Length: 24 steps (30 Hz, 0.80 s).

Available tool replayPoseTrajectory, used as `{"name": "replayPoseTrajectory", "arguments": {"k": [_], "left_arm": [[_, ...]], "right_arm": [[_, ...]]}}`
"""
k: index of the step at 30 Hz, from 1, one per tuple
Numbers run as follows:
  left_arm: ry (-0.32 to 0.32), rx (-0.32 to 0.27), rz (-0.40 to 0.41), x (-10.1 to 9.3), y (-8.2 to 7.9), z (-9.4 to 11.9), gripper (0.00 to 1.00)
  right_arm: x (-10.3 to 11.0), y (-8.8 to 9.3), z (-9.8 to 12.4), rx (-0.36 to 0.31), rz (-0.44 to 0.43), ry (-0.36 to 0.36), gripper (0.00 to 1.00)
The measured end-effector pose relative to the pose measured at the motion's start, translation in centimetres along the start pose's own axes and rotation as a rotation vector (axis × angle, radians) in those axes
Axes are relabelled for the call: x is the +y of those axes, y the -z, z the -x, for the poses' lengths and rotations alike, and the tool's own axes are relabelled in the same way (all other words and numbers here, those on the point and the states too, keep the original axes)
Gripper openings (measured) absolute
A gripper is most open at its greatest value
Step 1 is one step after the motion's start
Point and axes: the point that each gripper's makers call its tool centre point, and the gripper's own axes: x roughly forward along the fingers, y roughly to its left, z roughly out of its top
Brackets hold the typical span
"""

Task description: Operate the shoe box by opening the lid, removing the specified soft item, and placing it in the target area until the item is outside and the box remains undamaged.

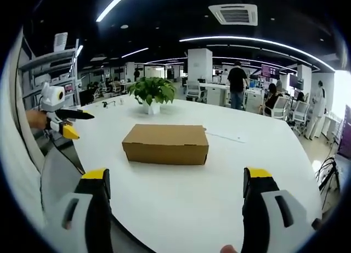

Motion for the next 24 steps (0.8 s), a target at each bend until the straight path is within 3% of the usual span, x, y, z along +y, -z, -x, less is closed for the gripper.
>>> {"name": "replayPoseTrajectory", "arguments": {"k": [9,24], "left_arm": [[-0.057,0.031,0.018,1.0,1.0,-0.3,1.00],[-0.113,0.033,0.051,1.9,1.5,-1.6,0.98]], "right_arm": [[-0.9,-0.2,-1.5,0.013,0.036,-0.047,0.95],[-2.6,-0.2,-4.4,0.044,0.097,-0.110,0.94]]}}
